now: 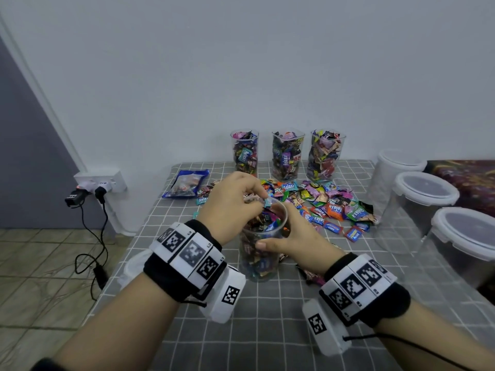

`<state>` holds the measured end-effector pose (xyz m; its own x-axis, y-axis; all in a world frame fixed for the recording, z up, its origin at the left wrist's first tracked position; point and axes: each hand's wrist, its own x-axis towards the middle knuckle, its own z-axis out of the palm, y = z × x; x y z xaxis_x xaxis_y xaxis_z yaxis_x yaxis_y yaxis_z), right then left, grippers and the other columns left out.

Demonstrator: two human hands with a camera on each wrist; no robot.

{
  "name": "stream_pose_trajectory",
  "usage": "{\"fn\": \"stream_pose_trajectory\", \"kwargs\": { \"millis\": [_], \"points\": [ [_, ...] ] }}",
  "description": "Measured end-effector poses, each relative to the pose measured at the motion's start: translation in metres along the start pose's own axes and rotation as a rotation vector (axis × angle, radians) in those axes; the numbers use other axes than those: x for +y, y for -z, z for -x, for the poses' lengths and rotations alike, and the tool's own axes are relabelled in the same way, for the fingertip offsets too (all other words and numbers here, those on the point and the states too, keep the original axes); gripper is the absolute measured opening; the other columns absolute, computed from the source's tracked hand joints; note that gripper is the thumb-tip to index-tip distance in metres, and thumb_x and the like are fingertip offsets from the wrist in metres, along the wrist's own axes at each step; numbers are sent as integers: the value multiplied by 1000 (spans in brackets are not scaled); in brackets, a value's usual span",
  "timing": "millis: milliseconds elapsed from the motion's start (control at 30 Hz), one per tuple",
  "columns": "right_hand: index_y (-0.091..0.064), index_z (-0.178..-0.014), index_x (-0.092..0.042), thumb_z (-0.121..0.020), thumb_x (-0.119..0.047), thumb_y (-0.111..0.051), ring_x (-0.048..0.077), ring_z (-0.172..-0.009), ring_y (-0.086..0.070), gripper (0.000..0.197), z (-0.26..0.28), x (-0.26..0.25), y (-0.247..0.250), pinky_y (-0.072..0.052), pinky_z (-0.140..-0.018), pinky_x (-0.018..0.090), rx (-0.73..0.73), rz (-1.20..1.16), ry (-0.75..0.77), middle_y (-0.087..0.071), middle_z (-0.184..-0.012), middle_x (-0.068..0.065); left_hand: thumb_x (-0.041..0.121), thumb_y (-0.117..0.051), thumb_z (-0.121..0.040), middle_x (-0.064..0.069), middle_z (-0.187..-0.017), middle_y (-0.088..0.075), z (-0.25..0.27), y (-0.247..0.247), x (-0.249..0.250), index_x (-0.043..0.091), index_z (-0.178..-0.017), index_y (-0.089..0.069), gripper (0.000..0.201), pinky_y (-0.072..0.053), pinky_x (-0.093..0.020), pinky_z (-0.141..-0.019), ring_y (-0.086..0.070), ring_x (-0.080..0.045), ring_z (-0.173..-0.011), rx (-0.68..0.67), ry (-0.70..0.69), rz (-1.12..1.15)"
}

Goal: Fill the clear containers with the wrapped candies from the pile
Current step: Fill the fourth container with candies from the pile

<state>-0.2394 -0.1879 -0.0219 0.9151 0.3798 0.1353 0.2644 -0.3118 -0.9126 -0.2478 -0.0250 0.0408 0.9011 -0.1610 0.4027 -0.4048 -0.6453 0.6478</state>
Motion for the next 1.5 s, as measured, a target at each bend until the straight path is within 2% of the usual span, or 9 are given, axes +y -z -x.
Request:
{"fn": "stream_pose_trajectory", "kwargs": {
  "millis": [67,300,500,700,800,933,1100,1367,1500],
  "points": [
    [-37,-124,-28,-70,-23,-82,-20,-101,-47,70,0,-1,0,-37,-85,3,2,11,-1,-51,-113,-23,5,-66,-77,7,-103,-58,0,0,0,22,-79,-65,17,-34,-15,-86,-53,-5,-99,13,-1,11],
    [-39,-131,-25,-69,-32,-83,1,-114,-52,76,-2,2,0,-42,-99,24,-8,42,-20,-54,-123,-12,-1,-59,-78,18,-93,-56,2,5,-5,27,-74,-62,29,-41,-24,-88,-54,-4,-95,132,41,79],
    [-34,-135,-26,-73,-29,-79,0,-110,-49,76,4,-7,9,-37,-82,2,-80,193,-36,-50,-118,-20,2,-52,-84,5,-88,-63,11,18,-25,30,-76,-62,31,-47,-30,-77,-59,-14,-84,232,185,125],
    [-24,-146,-30,-85,-29,-68,15,-121,-48,75,7,-4,31,-40,-101,34,-186,602,-125,-44,-141,-4,15,-57,-87,-6,-104,-62,19,11,-53,28,-94,-60,16,-47,-32,-80,-58,-19,-91,-75,368,-132],
    [-20,-147,-25,-91,-33,-59,22,-129,-43,68,10,1,47,-39,-103,36,-157,831,-227,-36,-147,3,14,-57,-87,-8,-114,-60,22,2,-61,25,-110,-59,25,-42,-26,-67,-57,-15,-83,-254,458,-253],
    [-17,-149,-19,-91,-41,-55,26,-130,-40,72,13,7,64,-39,-104,38,-181,977,-429,-33,-148,7,18,-55,-90,-3,-137,-50,23,-16,-73,25,-135,-46,47,-44,-32,-96,-51,-20,-120,-490,526,-461],
    [-4,-152,-20,-81,-44,-67,25,-132,-38,98,21,14,67,-38,-102,33,-406,1001,-588,-32,-151,7,14,-47,-94,-5,-139,-49,23,-30,-85,26,-138,-44,46,-44,-33,-98,-50,-22,-123,-605,547,-655],
    [-16,-150,-24,-80,-37,-70,24,-128,-44,90,19,22,43,-43,-97,33,-480,1150,-450,-36,-146,3,12,-50,-93,-9,-123,-58,18,-39,-85,14,-119,-55,27,-48,-34,-93,-56,-25,-111,-747,473,-837],
    [-12,-150,-27,-84,-24,-67,25,-125,-47,87,11,22,36,-46,-90,34,-499,1153,-390,-31,-149,3,11,-51,-92,-12,-128,-53,11,-42,-85,12,-127,-49,35,-46,-35,-95,-53,-27,-116,-752,433,-848]
  ]
}}
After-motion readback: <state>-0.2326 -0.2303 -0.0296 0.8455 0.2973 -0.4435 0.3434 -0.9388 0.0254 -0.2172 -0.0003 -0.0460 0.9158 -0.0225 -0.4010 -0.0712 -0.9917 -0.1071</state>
